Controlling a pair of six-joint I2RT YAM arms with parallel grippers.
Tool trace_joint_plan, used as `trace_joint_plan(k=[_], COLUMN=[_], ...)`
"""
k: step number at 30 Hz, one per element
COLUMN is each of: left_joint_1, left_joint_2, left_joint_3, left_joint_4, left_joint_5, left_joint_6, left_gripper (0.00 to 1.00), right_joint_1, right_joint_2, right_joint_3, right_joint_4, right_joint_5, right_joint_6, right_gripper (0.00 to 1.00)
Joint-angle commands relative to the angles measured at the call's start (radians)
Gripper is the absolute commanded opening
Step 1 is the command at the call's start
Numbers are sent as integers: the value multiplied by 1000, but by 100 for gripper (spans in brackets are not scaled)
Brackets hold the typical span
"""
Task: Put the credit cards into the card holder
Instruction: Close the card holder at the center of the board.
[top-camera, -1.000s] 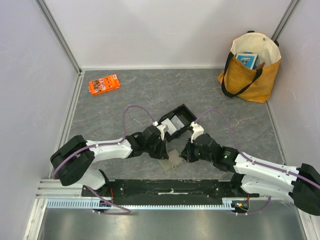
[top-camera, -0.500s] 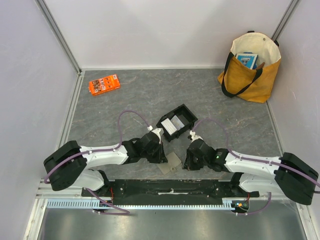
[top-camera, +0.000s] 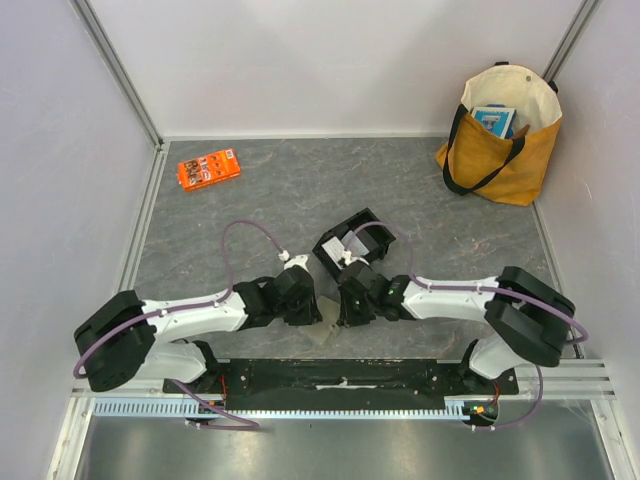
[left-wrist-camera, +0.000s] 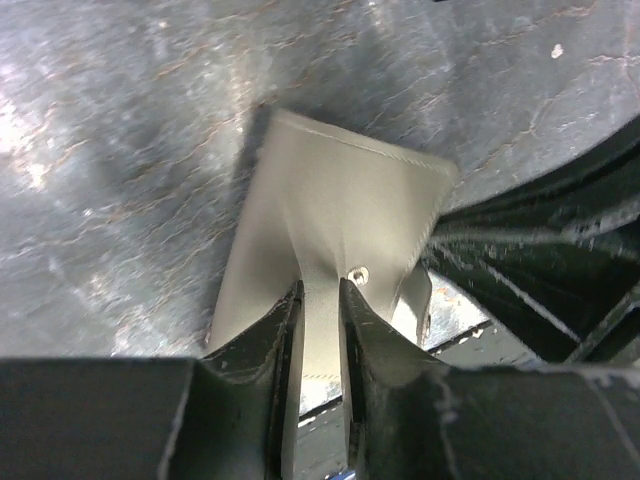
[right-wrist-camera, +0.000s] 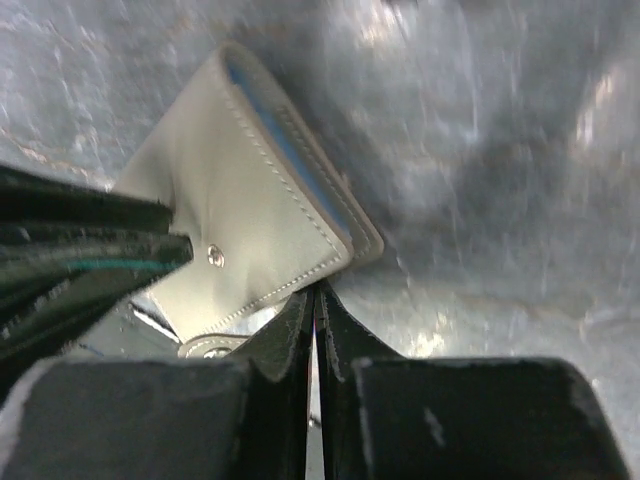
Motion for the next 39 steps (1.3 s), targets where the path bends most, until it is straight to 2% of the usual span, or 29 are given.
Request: trace_joint_plan(k=[1, 6, 9, 12, 15, 20, 21, 24, 30, 33, 39], left_joint_1=[-12, -13, -13, -13, -12, -10, -12, -10, -9, -9, -9], left_joint_2=[-46, -100, -144, -193, -230, -281, -290, -313, -288, -264, -242], left_joint_3=[-29, -62, -67, -59, -36, -19, -24, -53, -121, -138, -158], left_joint_4=[-104, -117, -125, -128, -142, -154, -156, -142, -51, -30, 44], left_joint_5=[-54, -54, -69, -101, -115, -112, -112, -94, -41, -34, 4], left_joint_6=[-91, -139, -130, -78, -21, 80, 105, 162, 212, 209, 226], left_gripper=[27, 28, 29, 31, 32, 33, 33, 33, 28, 19, 18], right_joint_1=[-33, -59, -63, -63, -63, -63, -63, -63, -63, -62, -56], right_joint_2=[104, 124, 45, -52, -130, -178, -201, -245, -270, -258, -212], right_joint_3=[104, 163, 135, 63, 17, -58, -96, -150, -144, -133, -129], right_joint_4=[27, -41, -53, -2, 49, 150, 232, 296, 279, 280, 310], right_joint_5=[100, 109, 141, 144, 112, -67, -90, -85, -63, -77, -118], right_joint_6=[-171, -323, -353, -350, -316, -267, -272, -307, -411, -445, -532], right_gripper=[10, 10, 10, 13, 19, 15, 15, 15, 13, 13, 12])
